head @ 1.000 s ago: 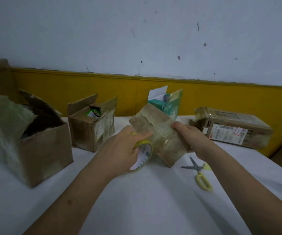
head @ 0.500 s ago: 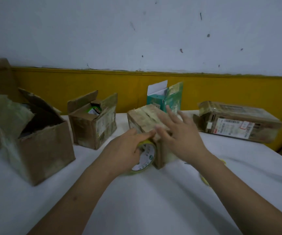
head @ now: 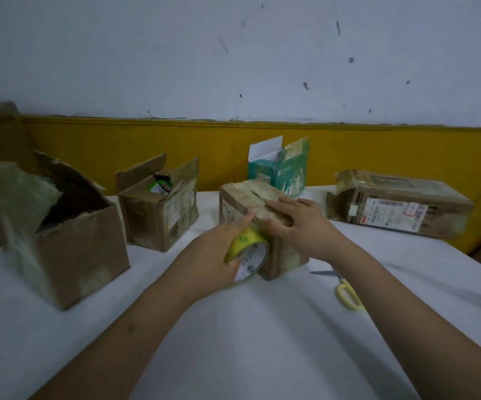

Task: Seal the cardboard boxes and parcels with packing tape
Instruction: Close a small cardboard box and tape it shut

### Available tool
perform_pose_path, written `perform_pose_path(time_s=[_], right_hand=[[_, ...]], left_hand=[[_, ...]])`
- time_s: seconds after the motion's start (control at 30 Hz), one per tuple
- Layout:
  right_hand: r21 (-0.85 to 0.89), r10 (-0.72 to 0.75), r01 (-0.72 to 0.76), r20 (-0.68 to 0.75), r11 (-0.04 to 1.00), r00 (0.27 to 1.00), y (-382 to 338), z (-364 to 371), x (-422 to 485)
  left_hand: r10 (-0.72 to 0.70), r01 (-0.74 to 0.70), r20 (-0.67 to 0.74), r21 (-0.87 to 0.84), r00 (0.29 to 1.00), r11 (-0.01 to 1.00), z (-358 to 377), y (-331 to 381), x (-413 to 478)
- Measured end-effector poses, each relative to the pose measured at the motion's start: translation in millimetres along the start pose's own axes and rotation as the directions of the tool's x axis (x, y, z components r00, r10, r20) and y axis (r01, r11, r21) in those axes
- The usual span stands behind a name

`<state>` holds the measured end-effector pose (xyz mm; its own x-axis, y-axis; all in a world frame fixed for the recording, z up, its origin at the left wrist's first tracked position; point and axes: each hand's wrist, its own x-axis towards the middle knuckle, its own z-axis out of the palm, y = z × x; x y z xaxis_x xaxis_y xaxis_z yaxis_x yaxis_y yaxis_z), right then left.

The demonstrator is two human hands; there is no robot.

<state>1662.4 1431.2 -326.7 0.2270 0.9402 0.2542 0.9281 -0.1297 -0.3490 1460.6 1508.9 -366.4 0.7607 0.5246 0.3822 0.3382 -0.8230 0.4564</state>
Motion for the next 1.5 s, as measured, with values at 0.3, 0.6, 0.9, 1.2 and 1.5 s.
perform_pose_path(time_s=[0.3, 0.6, 0.9, 1.2, 1.5], right_hand=[[0.03, -0.041, 0.041, 0.006, 0.999, 0.999, 16, 0, 5], [0.153, 0.053, -0.039, -0.088, 0.987, 0.995, 51, -33, -27], [-0.102, 0.374, -0.362, 0.152, 0.927, 0.915, 109, -14, -102], [-0.348, 0.363, -0.304, 0.116, 0.887, 0.925, 97, -33, -109], [0.171, 0.193, -0.27, 0.364, 0.948, 0.911, 61, -65, -115]], left_hand=[[-0.169, 0.153, 0.017, -0.515, 0.985, 0.843, 15, 18, -8], [-0.43, 0.506, 0.34, -0.781, 0.836, 0.367, 46, 47, 11], [-0.343, 0.463, 0.414, -0.883, 0.843, 0.072, 55, 63, 26], [-0.336, 0.396, 0.358, -0.917, 0.871, 0.052, 56, 58, 24], [-0.266, 0.398, 0.361, -0.912, 0.894, 0.101, 57, 60, 19]])
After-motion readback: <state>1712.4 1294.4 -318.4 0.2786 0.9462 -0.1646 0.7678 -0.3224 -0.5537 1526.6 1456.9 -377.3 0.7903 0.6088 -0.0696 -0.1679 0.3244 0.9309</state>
